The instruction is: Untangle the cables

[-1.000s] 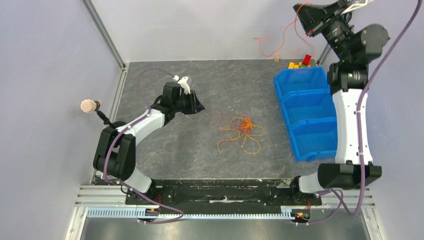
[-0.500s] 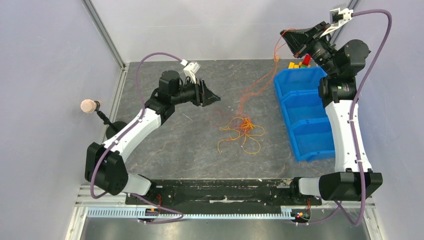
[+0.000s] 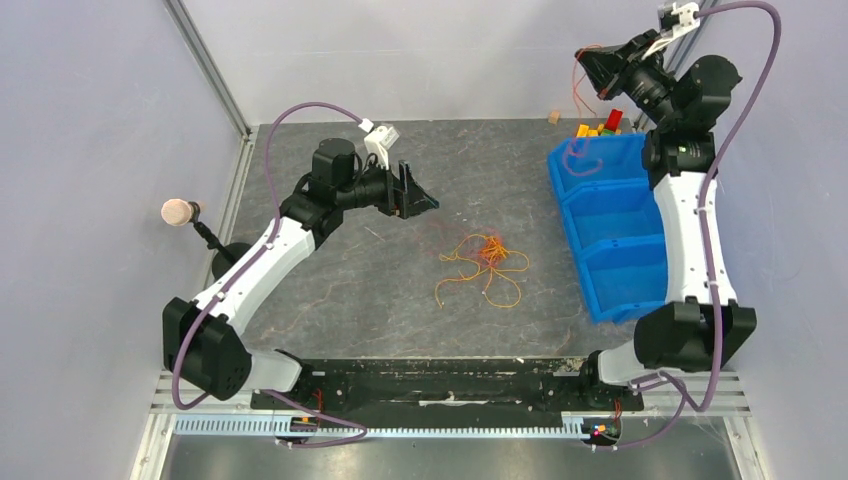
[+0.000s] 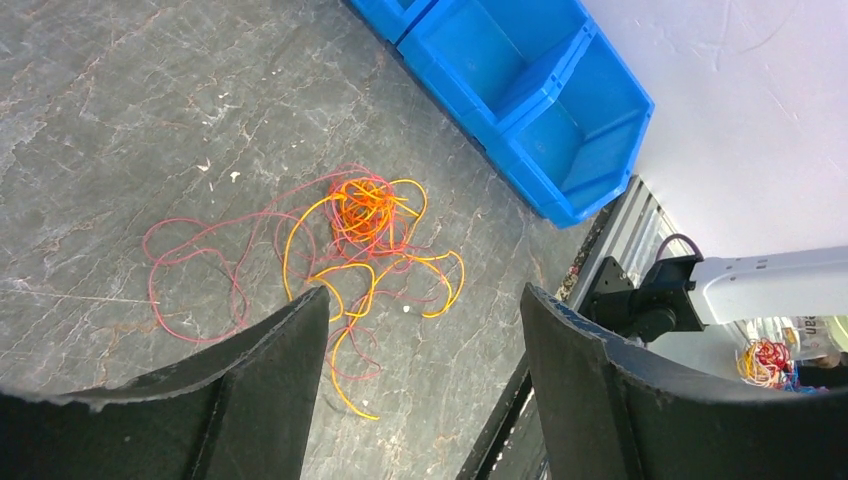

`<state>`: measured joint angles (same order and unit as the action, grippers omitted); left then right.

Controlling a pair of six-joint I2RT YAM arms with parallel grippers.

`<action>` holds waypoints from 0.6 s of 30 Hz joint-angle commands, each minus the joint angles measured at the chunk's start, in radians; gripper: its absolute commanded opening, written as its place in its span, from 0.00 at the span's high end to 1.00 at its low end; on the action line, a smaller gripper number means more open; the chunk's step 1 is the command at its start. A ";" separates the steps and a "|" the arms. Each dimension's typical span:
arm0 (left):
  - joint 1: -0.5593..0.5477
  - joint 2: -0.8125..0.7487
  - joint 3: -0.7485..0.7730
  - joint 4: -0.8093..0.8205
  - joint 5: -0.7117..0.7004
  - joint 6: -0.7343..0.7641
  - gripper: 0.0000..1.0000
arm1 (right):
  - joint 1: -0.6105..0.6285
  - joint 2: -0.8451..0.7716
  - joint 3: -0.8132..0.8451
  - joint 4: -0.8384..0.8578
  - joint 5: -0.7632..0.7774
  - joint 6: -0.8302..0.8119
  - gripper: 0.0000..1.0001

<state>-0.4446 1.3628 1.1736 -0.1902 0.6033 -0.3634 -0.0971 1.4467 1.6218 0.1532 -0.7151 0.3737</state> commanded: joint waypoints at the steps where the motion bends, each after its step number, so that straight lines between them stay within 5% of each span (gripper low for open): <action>1: 0.003 -0.037 0.031 -0.018 0.004 0.051 0.23 | -0.082 0.082 0.038 -0.020 0.005 -0.111 1.00; 18: 0.006 -0.039 0.015 -0.075 -0.030 0.103 0.23 | -0.183 0.365 0.141 -0.016 0.024 -0.207 1.00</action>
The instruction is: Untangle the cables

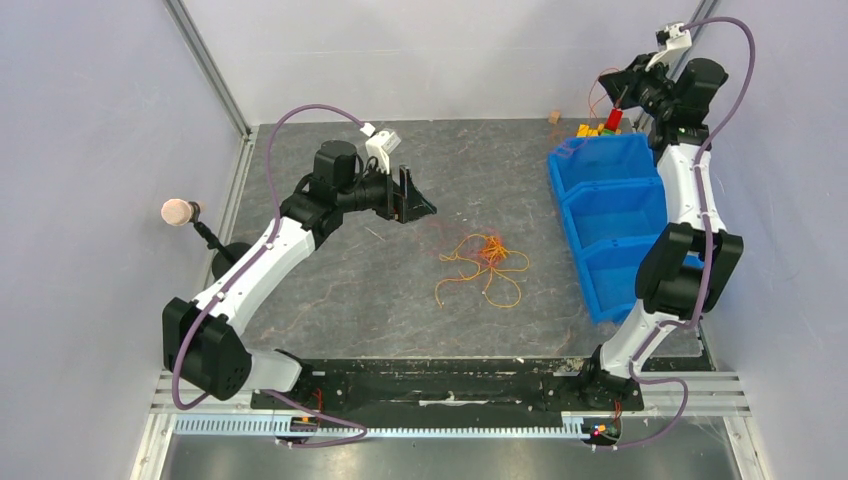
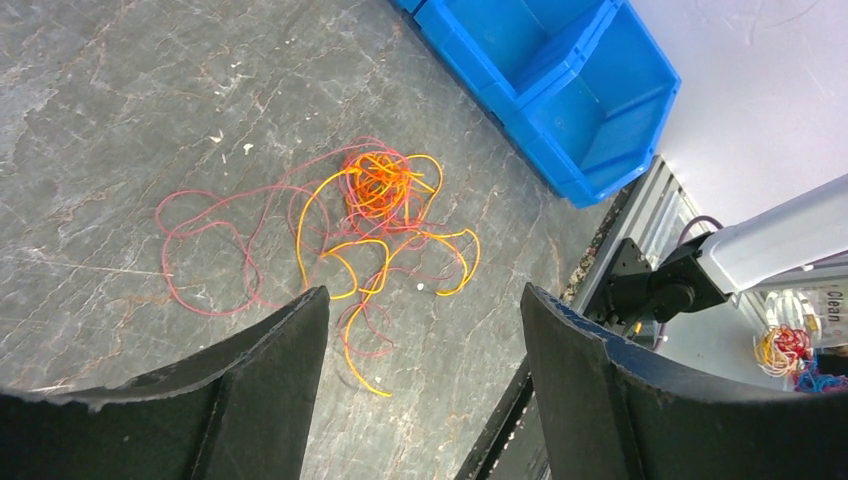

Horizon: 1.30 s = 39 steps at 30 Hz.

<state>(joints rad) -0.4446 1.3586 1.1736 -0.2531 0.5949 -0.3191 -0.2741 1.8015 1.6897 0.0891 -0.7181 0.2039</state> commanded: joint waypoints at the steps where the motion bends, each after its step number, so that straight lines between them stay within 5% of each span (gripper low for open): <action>1: 0.006 -0.032 0.018 -0.015 -0.025 0.061 0.23 | -0.008 0.018 0.075 0.045 0.046 -0.061 1.00; 20: 0.015 -0.005 0.030 -0.044 -0.047 0.099 0.23 | -0.175 0.055 0.065 -0.004 0.066 -0.196 1.00; 39: 0.017 0.020 0.024 -0.053 -0.058 0.108 0.23 | -0.033 0.186 -0.001 -0.224 0.277 -0.459 1.00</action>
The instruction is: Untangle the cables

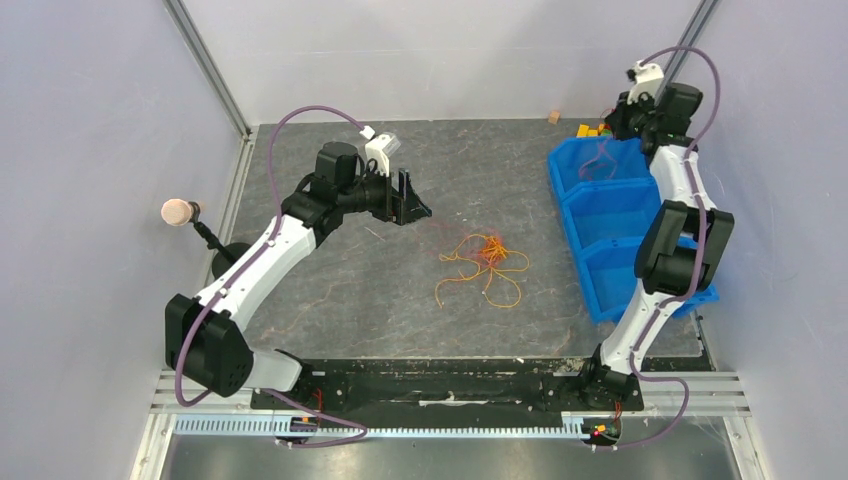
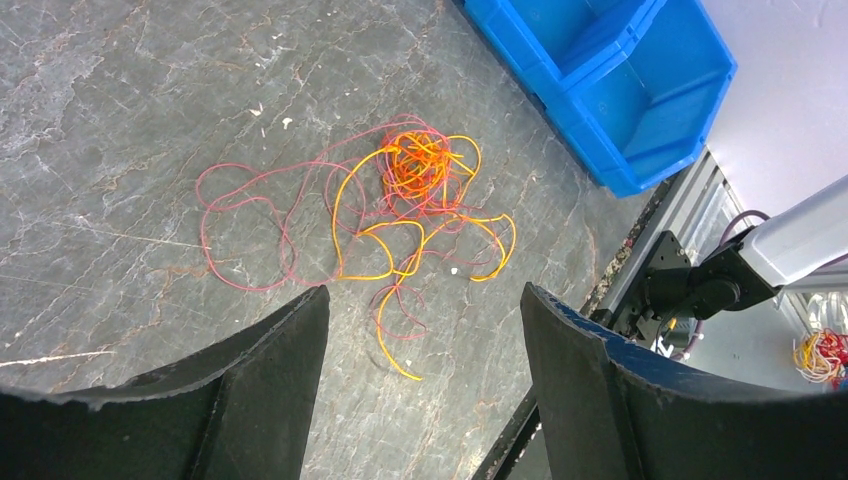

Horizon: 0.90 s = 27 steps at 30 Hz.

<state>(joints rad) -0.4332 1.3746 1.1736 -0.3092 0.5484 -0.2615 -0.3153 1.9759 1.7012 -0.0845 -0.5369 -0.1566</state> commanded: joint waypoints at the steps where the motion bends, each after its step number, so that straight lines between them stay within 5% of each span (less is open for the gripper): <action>1: 0.005 0.007 0.026 0.001 -0.011 0.051 0.23 | 0.006 0.012 -0.013 -0.077 0.116 -0.128 1.00; 5: 0.005 0.008 0.026 -0.002 -0.007 0.053 0.23 | -0.010 -0.019 -0.051 -0.178 0.167 -0.236 0.90; 10: 0.005 0.014 0.023 -0.004 -0.006 0.044 0.23 | -0.025 -0.027 0.023 -0.303 0.204 -0.265 0.38; 13: 0.005 0.010 0.021 -0.004 -0.010 0.038 0.23 | -0.037 -0.033 0.107 -0.360 0.166 -0.233 0.27; 20: 0.005 0.006 0.005 -0.035 -0.022 0.051 0.23 | 0.000 -0.148 0.118 -0.554 -0.073 -0.273 0.23; 27: 0.004 0.003 -0.076 0.007 0.018 -0.003 0.24 | 0.303 -0.378 -0.240 -0.655 -0.101 -0.266 0.27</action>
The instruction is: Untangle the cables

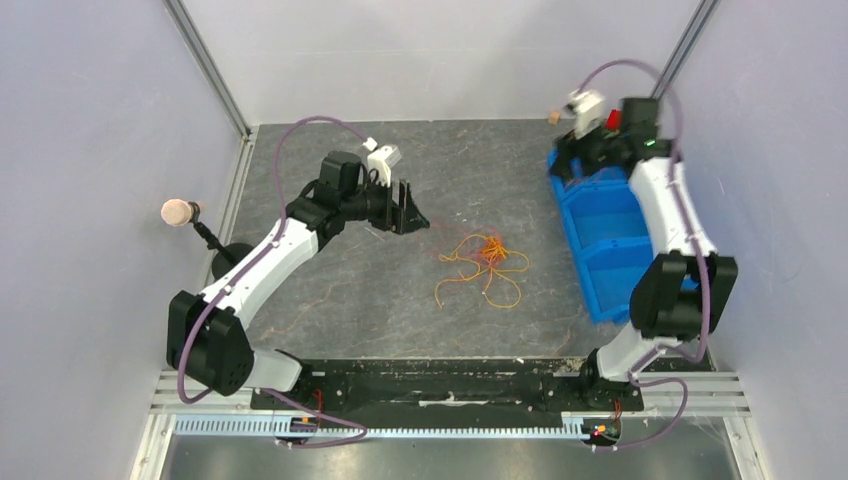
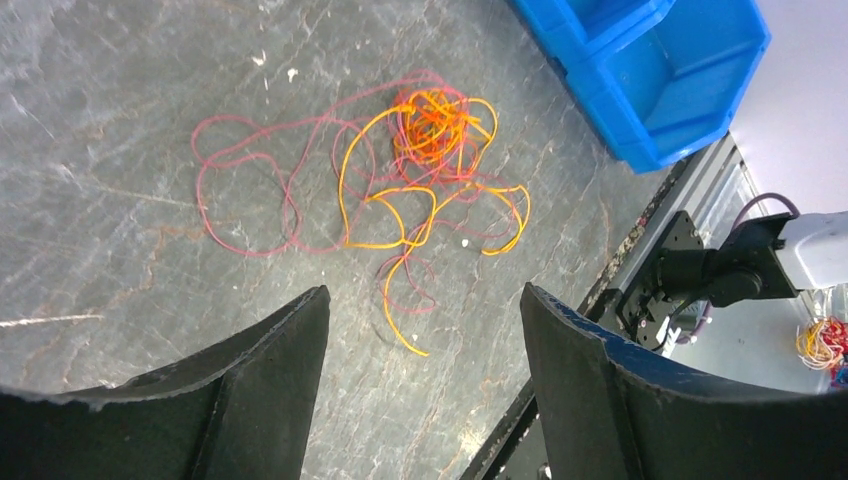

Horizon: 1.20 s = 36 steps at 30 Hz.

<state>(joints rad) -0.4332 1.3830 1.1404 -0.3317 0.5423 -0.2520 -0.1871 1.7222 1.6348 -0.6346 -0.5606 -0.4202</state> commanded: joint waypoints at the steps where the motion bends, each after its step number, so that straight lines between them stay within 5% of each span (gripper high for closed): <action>1: 0.005 -0.002 -0.053 0.034 0.040 -0.023 0.24 | 0.231 -0.144 -0.219 -0.103 -0.067 0.000 0.27; 8: 0.004 0.026 -0.129 0.049 0.121 -0.045 0.29 | 0.431 -0.221 -0.490 -0.076 0.050 0.045 0.32; 21: 0.000 0.083 -0.128 0.099 0.156 -0.086 0.32 | 0.492 -0.230 -0.759 0.084 0.141 0.099 0.42; 24: -0.001 0.084 -0.125 0.094 0.156 -0.082 0.32 | 0.492 -0.211 -0.787 0.149 0.149 0.105 0.52; 28: -0.001 0.080 -0.127 0.084 0.147 -0.058 0.32 | 0.494 -0.217 -0.798 0.178 0.090 0.118 0.98; 36: -0.041 0.194 -0.069 0.134 0.120 0.029 0.36 | 0.494 -0.302 -0.780 0.109 0.057 0.068 1.00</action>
<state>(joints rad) -0.4408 1.4918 0.9985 -0.2588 0.6628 -0.2955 0.3038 1.4700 0.8375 -0.5133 -0.4625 -0.3225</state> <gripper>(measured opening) 0.659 0.007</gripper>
